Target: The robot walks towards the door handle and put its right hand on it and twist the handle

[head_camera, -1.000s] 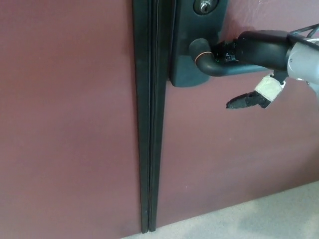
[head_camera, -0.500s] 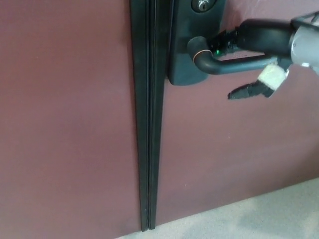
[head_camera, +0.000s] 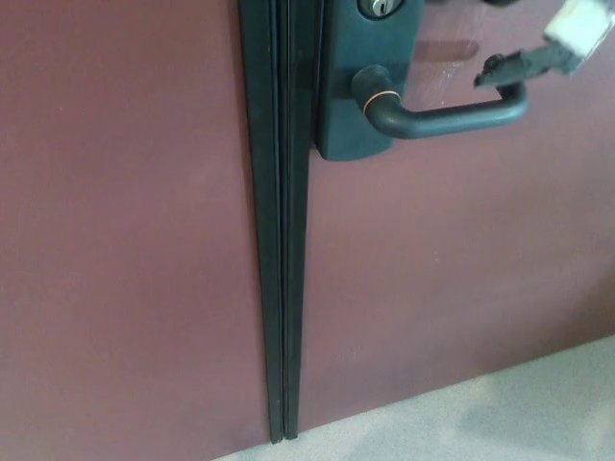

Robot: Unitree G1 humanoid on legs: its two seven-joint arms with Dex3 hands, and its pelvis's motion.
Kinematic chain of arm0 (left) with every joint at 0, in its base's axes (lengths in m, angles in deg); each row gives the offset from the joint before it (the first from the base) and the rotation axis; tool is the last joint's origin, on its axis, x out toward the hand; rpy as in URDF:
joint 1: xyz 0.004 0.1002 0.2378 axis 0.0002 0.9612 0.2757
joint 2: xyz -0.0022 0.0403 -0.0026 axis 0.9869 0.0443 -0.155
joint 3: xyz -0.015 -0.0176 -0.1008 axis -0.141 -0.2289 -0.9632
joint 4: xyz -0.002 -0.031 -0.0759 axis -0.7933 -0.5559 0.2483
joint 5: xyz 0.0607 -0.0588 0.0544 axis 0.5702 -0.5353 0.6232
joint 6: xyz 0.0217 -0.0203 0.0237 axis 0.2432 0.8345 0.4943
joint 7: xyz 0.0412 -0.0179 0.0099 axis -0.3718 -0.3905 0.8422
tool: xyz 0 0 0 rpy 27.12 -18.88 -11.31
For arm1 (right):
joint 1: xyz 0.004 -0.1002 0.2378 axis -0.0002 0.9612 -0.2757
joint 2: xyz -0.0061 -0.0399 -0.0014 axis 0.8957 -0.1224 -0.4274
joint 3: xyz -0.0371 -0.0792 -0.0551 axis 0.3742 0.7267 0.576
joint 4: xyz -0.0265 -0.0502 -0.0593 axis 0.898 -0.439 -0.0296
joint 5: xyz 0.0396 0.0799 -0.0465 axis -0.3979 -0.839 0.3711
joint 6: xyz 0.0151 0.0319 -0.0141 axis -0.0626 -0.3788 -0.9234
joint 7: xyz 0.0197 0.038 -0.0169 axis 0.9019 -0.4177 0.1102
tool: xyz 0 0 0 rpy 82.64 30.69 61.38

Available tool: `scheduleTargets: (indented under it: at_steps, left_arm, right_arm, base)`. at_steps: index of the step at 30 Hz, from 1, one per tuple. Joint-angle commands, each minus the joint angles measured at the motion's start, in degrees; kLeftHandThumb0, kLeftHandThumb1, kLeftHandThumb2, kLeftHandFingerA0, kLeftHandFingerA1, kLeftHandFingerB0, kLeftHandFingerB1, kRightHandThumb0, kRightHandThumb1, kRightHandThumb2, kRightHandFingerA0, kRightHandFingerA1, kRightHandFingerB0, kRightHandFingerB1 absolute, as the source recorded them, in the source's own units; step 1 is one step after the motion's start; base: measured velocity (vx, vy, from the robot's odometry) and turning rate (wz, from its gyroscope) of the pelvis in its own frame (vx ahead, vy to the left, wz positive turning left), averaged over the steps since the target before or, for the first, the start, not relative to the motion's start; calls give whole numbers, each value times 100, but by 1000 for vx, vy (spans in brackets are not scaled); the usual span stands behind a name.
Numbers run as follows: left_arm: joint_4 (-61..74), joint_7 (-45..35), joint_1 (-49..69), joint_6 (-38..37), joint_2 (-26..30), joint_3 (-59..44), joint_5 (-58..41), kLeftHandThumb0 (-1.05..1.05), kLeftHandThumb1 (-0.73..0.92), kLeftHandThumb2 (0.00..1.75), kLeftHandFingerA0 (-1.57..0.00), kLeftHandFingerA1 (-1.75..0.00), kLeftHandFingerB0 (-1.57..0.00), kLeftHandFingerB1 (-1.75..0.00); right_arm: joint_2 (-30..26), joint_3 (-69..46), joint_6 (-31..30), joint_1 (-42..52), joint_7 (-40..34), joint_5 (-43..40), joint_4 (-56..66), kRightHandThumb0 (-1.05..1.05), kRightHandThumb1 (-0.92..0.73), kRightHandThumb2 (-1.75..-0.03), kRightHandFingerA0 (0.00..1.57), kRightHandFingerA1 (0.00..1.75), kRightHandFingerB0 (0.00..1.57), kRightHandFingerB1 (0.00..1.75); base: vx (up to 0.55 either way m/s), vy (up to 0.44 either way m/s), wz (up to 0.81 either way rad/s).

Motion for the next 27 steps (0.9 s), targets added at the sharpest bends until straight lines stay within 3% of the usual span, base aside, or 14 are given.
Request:
scheduleTargets:
  at_steps: [1, 3, 4, 5, 7, 8, 10, 11, 14, 15, 16, 17, 23, 27]
  left_arm:
    - [-8, -79, 52, 13, 55, 10, 54, -50, 53, 82, -53, -56, -36, -48]
    - [-5, -75, 40, 5, 69, 12, 58, -50, 53, 82, -53, -56, -36, -48]
    - [-7, -81, 35, -4, 76, 7, 55, -50, 53, 82, -53, -56, -36, -48]
    - [-13, -79, 24, 3, 72, -11, 39, -50, 53, 82, -53, -56, -36, -48]
    - [-18, -92, -1, 29, 80, -21, 32, -50, 53, 82, -53, -56, -36, -48]
    - [-19, -91, -4, 36, 79, -21, 35, -50, 53, 82, -53, -56, -36, -48]
    - [-26, -84, -12, 52, 72, -21, 38, -50, 53, 82, -53, -56, -36, -48]
    - [-24, -88, -6, 44, 71, -31, 28, -50, 53, 82, -53, -56, -36, -48]
    - [-18, -90, -33, 41, 102, 0, 62, -50, 53, 82, -53, -56, -36, -49]
    - [-15, -95, -13, 27, 102, -3, 56, -50, 53, 82, -53, -56, -36, -49]
    - [-9, -105, -2, 20, 100, -2, 54, -50, 53, 82, -53, -56, -36, -49]
    - [0, -123, 25, -6, 109, -23, 30, -50, 53, 82, -53, -56, -36, -49]
    - [-3, -86, -21, 1, 105, -35, 22, -50, 53, 82, -53, -56, -36, -49]
    - [13, -55, -14, -24, 106, -60, -3, -50, 53, 83, -54, -56, -36, -49]
  right_arm:
    - [-78, -260, -185, -475, 264, -359, -136, -73, -52, -57, 8, 24, 13, 26]
    - [-143, -319, -177, -516, 361, -422, -119, -77, -46, -64, 7, 25, 13, 28]
    - [-208, -376, -188, -526, 442, -482, -41, -74, -52, -57, 9, 26, 13, 26]
    - [-309, -461, -256, -519, 557, -554, 133, -75, -48, -83, 0, 31, 16, 38]
    - [-567, -667, -357, -401, 774, -730, 587, -70, -45, -83, 0, 35, 15, 41]
    - [-665, -752, -387, -338, 852, -803, 772, -78, -46, -62, 9, 30, 14, 30]
    - [-932, -991, -521, -177, 1067, -1034, 1244, -78, -46, -63, 9, 30, 14, 29]
    - [-1193, -1273, -740, -19, 1301, -1258, 1713, -74, -44, -78, 6, 34, 10, 33]
    - [-1734, -2000, -958, 549, 1538, -1681, 2758, -73, -44, -77, 7, 33, 10, 32]
    - [-1882, -2322, -971, 825, 1577, -1786, 3154, -72, -50, -57, 11, 28, 14, 26]
    - [-1970, -2525, -989, 996, 1599, -1847, 3394, -72, -50, -57, 11, 28, 14, 26]
    - [-2069, -2995, -1067, 1377, 1655, -1945, 3874, -35, -18, -83, 1, 49, 0, 46]
    - [-2257, -5371, -1413, 2795, 2589, -2379, 5183, -36, -20, -85, 0, 48, 0, 47]
    - [-1797, -7048, -1766, 3698, 3113, -2639, 5757, -35, -21, -85, 0, 48, 0, 47]
  base:
    - [0, 0, 0]
    - [0, 0, 0]
    - [0, 0, 0]
    - [0, 0, 0]
    - [0, 0, 0]
    - [0, 0, 0]
    - [0, 0, 0]
    - [0, 0, 0]
    - [0, 0, 0]
    - [0, 0, 0]
    - [0, 0, 0]
    - [0, 0, 0]
    - [0, 0, 0]
    - [0, 0, 0]
